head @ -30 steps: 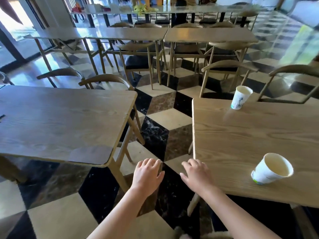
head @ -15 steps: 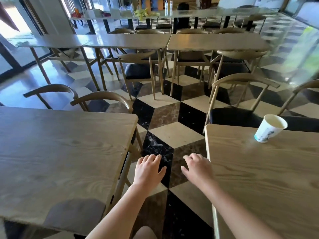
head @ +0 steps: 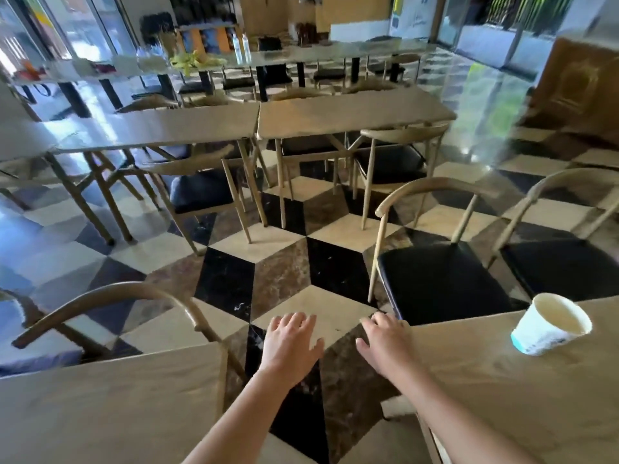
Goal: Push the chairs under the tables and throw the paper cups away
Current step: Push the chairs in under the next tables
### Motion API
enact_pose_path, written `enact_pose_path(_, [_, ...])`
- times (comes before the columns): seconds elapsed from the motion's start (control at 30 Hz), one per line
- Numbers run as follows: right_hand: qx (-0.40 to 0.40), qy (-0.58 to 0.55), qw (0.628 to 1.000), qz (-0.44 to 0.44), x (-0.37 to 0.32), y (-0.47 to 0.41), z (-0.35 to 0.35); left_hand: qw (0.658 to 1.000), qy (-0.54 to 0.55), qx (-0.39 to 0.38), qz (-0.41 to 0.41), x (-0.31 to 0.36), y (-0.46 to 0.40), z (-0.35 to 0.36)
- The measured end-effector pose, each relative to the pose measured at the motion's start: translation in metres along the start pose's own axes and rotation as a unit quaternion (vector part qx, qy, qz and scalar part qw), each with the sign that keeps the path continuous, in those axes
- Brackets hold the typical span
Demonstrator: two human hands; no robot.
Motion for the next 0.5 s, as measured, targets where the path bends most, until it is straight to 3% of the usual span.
enact_pose_path(0.3, [0.056, 0.002, 0.998, 0.038, 0.030, -0.176, -0.029, 0.999, -0.012, 0.005, 0.051, -0.053, -0.190, 0.008])
enact_pose_path(0.5, [0.040, -0.014, 0.999, 0.031, 0.053, -0.290, -0.040, 1.000, 0.009, -0.012, 0.016, -0.083, -0.296, 0.028])
Point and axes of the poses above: each hand's wrist, its own y-axis away from the middle knuckle, its own z-axis out of the palm, x = y × z, the point moved 7 cm from there along -y, towards the middle knuckle, and after that the axes turned 10 degrees about z, right-handed, at the moved point
